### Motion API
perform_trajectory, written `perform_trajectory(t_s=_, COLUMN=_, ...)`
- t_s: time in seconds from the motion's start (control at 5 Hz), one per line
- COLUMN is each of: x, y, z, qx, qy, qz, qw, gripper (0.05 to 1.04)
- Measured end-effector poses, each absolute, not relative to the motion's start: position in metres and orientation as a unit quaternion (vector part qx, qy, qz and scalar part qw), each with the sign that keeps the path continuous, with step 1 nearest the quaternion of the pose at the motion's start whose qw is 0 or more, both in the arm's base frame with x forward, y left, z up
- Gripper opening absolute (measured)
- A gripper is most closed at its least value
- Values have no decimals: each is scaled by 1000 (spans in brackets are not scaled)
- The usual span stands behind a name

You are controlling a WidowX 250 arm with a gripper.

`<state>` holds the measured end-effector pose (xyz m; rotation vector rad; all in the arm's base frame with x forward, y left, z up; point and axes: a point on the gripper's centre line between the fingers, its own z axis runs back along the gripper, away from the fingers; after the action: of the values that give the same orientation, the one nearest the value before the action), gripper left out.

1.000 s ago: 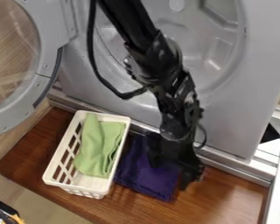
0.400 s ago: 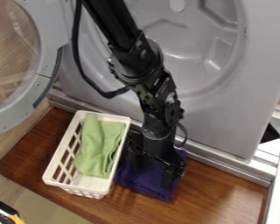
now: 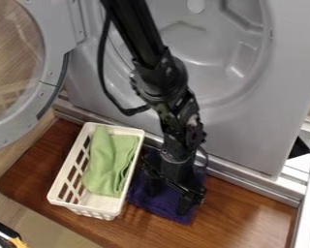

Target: Move purple cloth to the right side of the table

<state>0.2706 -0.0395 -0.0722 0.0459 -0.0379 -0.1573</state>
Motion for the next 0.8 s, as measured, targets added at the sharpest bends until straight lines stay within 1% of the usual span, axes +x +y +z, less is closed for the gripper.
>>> perform_trajectory(t_s=0.2, x=273, y=-43, z=-74, qx=27, qy=-20, qz=-80, qw=996, gripper=1001)
perform_trajectory(t_s=0.4, x=273, y=-60, z=-73, qx=6, qy=-30, qz=-70, qw=997, gripper=1000)
perform_trajectory(t_s=0.8, x=268, y=-110, z=-71, qx=-35, qy=-43, qz=-124, qw=991, gripper=1001)
